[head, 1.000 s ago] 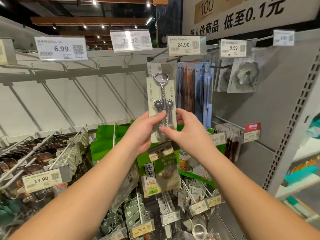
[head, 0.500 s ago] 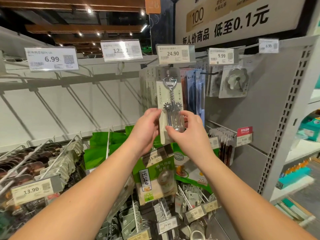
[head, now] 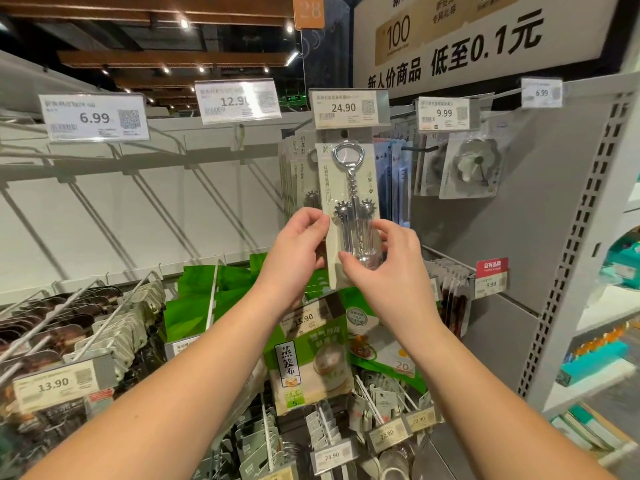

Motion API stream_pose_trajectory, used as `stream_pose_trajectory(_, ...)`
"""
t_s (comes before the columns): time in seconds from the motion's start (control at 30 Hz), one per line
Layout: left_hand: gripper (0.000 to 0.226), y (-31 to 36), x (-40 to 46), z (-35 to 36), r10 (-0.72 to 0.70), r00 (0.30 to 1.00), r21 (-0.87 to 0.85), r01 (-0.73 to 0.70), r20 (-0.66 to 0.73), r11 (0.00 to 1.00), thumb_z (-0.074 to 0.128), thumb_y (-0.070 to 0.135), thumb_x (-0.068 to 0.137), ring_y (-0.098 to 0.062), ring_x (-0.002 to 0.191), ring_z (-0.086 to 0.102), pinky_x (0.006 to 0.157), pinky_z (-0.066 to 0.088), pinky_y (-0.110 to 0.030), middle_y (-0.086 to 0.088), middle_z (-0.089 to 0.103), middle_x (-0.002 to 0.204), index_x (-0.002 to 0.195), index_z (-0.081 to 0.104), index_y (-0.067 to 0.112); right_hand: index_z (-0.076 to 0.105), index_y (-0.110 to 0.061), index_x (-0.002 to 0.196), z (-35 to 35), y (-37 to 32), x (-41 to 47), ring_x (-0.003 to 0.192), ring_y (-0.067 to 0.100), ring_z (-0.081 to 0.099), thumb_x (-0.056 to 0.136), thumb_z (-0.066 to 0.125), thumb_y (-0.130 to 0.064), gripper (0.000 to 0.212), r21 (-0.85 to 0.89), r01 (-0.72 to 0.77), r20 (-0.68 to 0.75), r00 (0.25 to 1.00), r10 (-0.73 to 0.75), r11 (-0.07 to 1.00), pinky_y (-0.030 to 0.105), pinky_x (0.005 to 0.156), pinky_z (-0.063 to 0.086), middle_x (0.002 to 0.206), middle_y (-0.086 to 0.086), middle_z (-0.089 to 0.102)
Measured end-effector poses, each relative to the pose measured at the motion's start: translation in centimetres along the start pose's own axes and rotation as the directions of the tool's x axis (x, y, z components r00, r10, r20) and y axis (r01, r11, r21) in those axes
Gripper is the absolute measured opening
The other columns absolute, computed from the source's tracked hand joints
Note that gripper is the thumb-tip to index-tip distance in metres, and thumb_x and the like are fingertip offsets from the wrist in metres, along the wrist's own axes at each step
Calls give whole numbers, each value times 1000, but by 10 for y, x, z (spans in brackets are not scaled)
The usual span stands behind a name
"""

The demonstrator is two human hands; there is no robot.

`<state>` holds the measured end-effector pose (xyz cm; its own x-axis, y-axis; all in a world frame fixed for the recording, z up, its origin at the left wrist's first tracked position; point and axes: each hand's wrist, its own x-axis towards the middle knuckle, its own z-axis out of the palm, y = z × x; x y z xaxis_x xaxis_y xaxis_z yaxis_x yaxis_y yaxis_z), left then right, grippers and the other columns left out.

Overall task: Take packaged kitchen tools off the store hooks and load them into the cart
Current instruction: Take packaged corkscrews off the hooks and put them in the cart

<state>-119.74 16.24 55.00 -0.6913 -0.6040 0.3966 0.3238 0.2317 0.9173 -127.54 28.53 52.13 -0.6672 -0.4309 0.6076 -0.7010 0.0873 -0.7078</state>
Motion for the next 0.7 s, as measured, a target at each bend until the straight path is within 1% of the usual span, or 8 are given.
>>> stream_pose_trajectory(0.1,20,4,4,2,11,1000,-4,-11,2,1000,47,21,105,-10,74,62,65,51,-26,6,66,78,88,58,21,44,-27,142,0,0,5,115,0,44,84,73,-46,68,12,11,-8,1000,-11,1000,17,91,35,124,-15,37)
stream_pose_trajectory(0.2,20,5,11,3,-15,1000,-9,15,-18,1000,47,22,105,-14,79,64,71,57,-30,2,66,84,88,58,20,43,-26,143,2,1,15,111,1,45,84,72,-46,69,-6,18,0,1000,-18,1000,17,89,35,126,-12,38)
stream_pose_trajectory(0.27,20,5,17,3,-38,999,-14,38,-30,999,48,20,105,-13,74,65,62,56,-27,-1,66,85,88,57,19,43,-26,142,7,3,24,110,5,51,84,72,-47,69,-22,24,4,1000,-23,999,20,86,38,124,-13,38)
stream_pose_trajectory(0.37,18,3,25,0,-76,997,-38,75,-22,996,49,18,105,-9,66,66,54,54,-22,2,67,78,89,57,16,43,-25,141,16,9,36,116,11,52,82,74,-45,69,-53,36,7,999,-35,998,24,90,43,127,-8,41)
stream_pose_trajectory(0.47,17,-1,31,-2,-97,995,-54,95,-32,994,49,17,105,-4,57,64,50,51,-18,11,66,62,89,56,15,43,-23,141,27,15,44,117,14,51,83,74,-44,69,-76,35,24,999,-33,996,28,91,47,131,-1,43)
stream_pose_trajectory(0.57,16,-6,38,-6,-114,991,-27,112,-77,993,50,17,104,-3,56,62,46,47,-15,11,65,62,92,58,14,41,-21,142,40,19,53,119,18,49,83,73,-42,71,-70,36,52,998,-32,997,31,93,47,132,2,42)
stream_pose_trajectory(0.63,13,-9,44,-8,-134,986,-27,132,-104,991,50,17,104,-4,58,62,47,47,-15,9,68,68,97,61,13,40,-21,143,47,22,59,122,22,48,83,74,-41,72,-59,34,68,997,-30,998,37,99,47,133,3,41)
stream_pose_trajectory(0.7,14,-12,51,-10,-153,979,-33,150,-131,988,51,17,104,-8,71,68,59,52,-20,3,73,84,106,63,12,39,-20,142,53,23,64,122,24,48,83,74,-39,72,-51,26,81,996,-22,998,39,101,46,133,4,40)
